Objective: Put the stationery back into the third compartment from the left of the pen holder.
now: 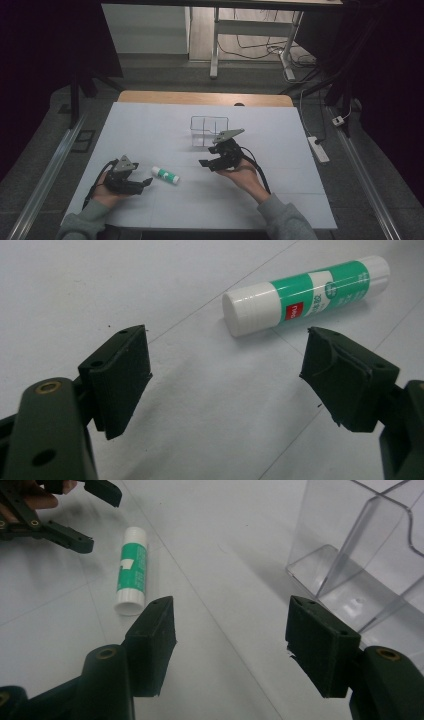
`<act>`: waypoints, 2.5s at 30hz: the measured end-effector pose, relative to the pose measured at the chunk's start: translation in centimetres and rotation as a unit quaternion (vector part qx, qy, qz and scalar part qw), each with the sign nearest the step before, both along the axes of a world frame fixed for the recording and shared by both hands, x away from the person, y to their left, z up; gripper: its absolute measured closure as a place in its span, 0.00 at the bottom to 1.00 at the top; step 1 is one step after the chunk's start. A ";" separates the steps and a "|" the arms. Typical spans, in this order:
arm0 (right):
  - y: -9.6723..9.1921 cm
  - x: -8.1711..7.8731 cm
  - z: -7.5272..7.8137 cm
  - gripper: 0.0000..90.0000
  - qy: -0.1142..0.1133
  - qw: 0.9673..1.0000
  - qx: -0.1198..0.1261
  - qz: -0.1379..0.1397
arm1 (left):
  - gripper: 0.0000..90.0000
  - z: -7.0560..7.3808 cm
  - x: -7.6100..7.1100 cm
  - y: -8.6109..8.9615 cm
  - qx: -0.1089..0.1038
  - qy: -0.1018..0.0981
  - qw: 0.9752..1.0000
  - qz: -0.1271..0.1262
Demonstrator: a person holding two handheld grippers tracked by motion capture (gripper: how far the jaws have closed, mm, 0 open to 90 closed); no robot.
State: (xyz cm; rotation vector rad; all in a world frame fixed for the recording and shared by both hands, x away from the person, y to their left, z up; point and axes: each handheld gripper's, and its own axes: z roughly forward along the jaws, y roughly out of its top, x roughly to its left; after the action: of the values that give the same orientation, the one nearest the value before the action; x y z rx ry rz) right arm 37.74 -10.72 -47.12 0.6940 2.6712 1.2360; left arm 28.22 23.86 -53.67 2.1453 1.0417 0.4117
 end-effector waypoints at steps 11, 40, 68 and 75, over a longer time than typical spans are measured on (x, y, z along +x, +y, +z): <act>1.0 -0.4 -0.2 0.40 0.008 1.000 -0.005 0.011 | 0.22 0.0 0.0 0.0 -0.002 0.000 1.000 0.001; 7.6 -0.8 -1.0 0.40 0.036 0.997 -0.022 0.058 | 0.22 0.0 0.0 0.1 0.002 0.004 1.000 -0.002; 14.9 0.5 -3.8 0.42 0.053 0.993 -0.066 0.086 | 0.23 -0.2 0.1 0.1 0.012 0.009 1.000 -0.007; 16.3 0.4 -4.1 0.44 0.057 0.991 -0.084 0.093 | 0.23 -0.2 0.1 0.1 0.012 0.010 1.000 -0.010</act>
State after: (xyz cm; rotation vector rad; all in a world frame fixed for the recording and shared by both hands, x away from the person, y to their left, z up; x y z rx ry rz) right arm 38.18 5.63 -51.25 0.5170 2.9485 1.0211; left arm 28.33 23.94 -53.86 2.1831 1.0312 0.3971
